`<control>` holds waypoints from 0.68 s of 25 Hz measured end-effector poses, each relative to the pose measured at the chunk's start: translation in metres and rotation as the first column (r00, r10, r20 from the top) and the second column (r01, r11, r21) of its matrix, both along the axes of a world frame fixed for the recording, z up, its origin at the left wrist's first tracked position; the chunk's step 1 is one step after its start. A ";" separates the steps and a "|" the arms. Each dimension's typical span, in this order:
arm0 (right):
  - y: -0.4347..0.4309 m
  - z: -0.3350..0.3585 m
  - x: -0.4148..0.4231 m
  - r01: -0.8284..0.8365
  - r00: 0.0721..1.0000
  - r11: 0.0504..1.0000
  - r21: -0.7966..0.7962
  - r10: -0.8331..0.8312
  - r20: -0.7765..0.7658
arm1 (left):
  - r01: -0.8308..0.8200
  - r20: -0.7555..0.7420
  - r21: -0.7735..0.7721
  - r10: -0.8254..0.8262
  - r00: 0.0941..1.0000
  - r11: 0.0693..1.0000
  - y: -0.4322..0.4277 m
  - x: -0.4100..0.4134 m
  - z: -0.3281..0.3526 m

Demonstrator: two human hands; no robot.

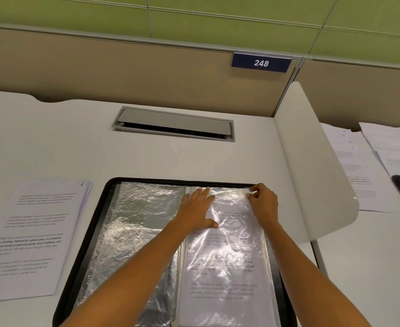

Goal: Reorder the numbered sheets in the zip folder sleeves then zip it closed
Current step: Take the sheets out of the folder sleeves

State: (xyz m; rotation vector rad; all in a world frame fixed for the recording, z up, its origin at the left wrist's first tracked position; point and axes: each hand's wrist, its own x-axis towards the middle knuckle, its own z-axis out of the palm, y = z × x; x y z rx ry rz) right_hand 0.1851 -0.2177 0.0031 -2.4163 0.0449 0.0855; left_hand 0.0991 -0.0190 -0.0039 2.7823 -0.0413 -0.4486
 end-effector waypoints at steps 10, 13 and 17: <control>0.016 0.017 -0.016 0.050 0.986 0.995 -0.081 -0.037 0.161 | -0.106 0.090 -0.254 0.133 0.987 0.961 -0.013 0.006 0.025; 0.026 0.027 -0.019 -0.018 0.997 0.999 0.044 0.014 0.082 | -0.163 0.005 -0.386 0.179 0.984 0.908 -0.018 0.003 0.030; 0.052 0.064 -0.025 -0.115 0.979 0.958 0.261 0.153 -0.133 | -0.262 -0.106 -0.566 0.247 0.963 0.781 -0.023 -0.004 0.042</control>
